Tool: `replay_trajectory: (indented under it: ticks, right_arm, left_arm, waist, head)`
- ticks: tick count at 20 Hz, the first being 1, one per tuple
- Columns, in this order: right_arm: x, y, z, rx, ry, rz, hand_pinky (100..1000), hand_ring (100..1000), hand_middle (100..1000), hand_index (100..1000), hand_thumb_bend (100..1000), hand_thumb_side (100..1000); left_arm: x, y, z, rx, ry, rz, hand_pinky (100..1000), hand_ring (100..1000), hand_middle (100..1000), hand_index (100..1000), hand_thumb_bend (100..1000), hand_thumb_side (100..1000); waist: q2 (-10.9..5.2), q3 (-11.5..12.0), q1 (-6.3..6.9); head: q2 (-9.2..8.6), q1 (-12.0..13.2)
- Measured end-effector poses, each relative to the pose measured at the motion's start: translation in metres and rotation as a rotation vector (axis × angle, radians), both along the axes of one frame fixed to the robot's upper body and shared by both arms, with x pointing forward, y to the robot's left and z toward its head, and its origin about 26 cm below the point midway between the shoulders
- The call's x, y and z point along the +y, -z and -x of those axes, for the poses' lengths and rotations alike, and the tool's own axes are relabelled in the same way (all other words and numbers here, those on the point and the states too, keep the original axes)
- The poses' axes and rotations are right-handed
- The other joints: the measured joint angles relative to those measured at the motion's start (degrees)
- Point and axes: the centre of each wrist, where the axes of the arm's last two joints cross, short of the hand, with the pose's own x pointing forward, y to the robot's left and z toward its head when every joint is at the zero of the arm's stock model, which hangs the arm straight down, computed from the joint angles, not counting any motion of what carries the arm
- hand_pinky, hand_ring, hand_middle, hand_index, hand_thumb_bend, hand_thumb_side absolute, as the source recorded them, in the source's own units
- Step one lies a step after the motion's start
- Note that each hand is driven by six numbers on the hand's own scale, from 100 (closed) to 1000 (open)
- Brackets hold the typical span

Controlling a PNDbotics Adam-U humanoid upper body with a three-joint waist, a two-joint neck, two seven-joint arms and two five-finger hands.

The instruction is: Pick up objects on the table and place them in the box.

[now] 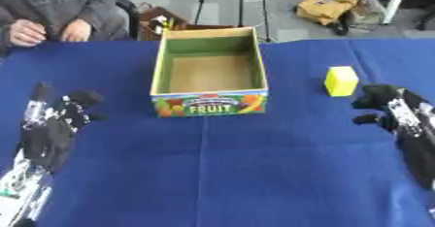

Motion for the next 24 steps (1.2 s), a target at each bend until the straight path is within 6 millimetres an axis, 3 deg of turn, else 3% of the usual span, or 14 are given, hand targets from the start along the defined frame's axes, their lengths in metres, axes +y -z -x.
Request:
replay_trajectory:
  ticks: [4,10,17,24]
  right_arm:
    - [-0.027,-0.035,-0.008,-0.048,0.045,0.280,757,840,729,833,100,444]
    - [-0.069,-0.063,-0.037,-0.016,0.143,0.596,775,854,748,837,144,448]
    - [-0.112,-0.058,-0.074,0.064,0.306,0.716,786,867,767,836,213,416]
    - [-0.133,-0.038,-0.094,0.137,0.394,0.790,792,877,766,836,266,397]
  left_arm:
    - [0.001,0.002,0.001,0.006,-0.002,-0.003,699,826,686,731,507,1000]
    - [0.000,0.002,0.001,0.010,0.004,-0.008,700,826,686,730,506,1000]
    - [-0.004,0.001,0.000,0.008,0.030,-0.018,700,826,686,730,505,1000]
    - [-0.006,-0.003,-0.002,0.000,0.051,-0.033,700,825,686,730,504,1000]
  waist:
    - [-0.09,0.8,-0.18]
    - [-0.24,2.2,-0.53]
    - [-0.22,4.5,-1.07]
    - [0.35,6.3,-1.40]
  head:
    - [0.19,-0.2]
    - [0.22,-1.4]
    - [0.10,-3.2]
    - [-0.74,-6.1]
